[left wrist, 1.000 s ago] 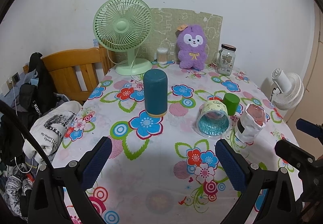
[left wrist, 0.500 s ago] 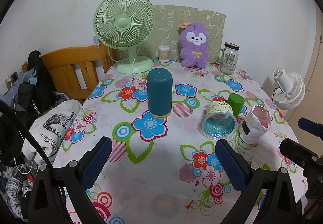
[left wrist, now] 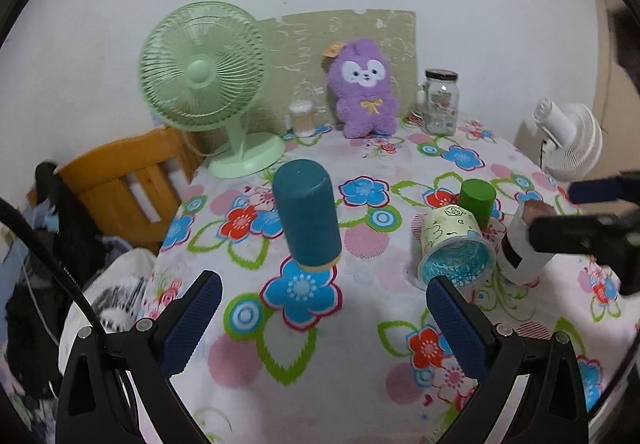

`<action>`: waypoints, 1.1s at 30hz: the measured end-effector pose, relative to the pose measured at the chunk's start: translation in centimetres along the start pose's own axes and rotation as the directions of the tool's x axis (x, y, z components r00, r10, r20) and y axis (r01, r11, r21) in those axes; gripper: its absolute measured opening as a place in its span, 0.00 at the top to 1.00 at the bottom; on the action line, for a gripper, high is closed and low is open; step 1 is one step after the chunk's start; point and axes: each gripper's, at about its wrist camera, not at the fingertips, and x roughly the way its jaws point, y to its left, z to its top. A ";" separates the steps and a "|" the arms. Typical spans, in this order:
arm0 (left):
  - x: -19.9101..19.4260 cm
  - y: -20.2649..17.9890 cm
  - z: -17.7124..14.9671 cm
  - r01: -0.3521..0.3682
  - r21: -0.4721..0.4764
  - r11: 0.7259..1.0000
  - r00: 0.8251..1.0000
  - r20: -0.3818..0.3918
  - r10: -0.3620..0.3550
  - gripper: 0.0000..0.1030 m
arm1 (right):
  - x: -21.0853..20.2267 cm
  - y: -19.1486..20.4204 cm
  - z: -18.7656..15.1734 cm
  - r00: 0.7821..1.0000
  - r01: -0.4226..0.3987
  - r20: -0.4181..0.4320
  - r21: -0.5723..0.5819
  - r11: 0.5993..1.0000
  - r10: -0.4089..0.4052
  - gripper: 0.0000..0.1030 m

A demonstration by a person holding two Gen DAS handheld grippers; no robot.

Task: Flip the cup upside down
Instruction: 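Move the right gripper to the pale green cup lying on its side and close on it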

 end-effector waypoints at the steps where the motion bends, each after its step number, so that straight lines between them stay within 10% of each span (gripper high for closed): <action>1: 0.4 0.0 0.2 0.007 0.018 1.000 1.000 0.001 -0.007 0.00 | 1.0 -0.3 0.7 0.999 -0.019 -0.036 0.029 0.999 0.020 0.00; 14: 6.0 0.2 1.9 0.039 0.238 0.970 0.999 -0.010 -0.037 0.00 | 5.6 0.6 5.6 0.974 0.011 -0.227 0.109 0.994 0.014 0.00; 33: 6.7 0.8 1.8 0.072 0.260 0.963 0.997 0.019 -0.079 0.00 | 10.8 -0.9 5.8 0.920 0.092 -0.392 0.200 0.976 -0.006 0.04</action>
